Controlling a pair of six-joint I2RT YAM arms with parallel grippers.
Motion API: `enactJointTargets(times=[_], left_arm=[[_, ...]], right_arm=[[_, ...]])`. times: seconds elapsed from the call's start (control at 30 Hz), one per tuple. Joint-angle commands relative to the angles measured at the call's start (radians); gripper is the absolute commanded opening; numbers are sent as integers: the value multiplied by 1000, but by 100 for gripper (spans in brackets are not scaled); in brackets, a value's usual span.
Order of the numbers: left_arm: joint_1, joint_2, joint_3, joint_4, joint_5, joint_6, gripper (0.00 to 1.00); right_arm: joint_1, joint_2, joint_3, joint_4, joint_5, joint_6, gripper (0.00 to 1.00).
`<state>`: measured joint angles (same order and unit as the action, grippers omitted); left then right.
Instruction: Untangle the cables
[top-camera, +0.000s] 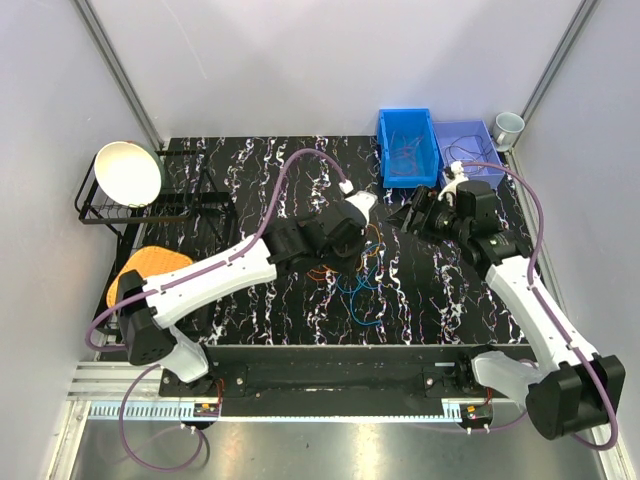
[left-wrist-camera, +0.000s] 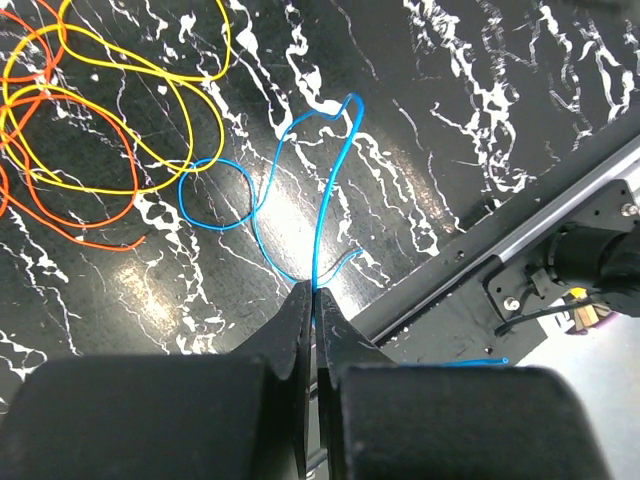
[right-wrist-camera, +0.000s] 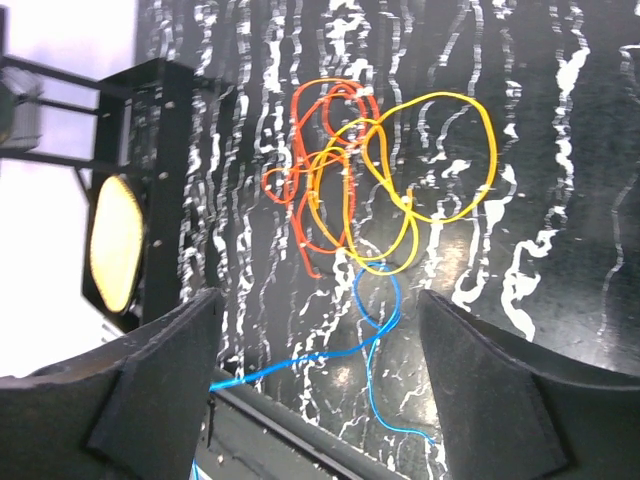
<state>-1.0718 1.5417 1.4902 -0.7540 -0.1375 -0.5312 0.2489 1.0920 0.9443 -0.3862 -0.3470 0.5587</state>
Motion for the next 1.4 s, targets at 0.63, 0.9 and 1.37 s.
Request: enactJointTargets(times=[0.63, 0.9, 1.37], left_arm=[[33, -71, 96, -25, -5, 19, 0], [42, -72, 94, -25, 7, 20, 0], [59, -92, 70, -28, -10, 27, 0]], right_arm=[[41, -127, -357, 432, -191, 0, 73], [96, -20, -343, 556, -210, -57, 72], [104, -12, -279, 474, -149, -114, 0]])
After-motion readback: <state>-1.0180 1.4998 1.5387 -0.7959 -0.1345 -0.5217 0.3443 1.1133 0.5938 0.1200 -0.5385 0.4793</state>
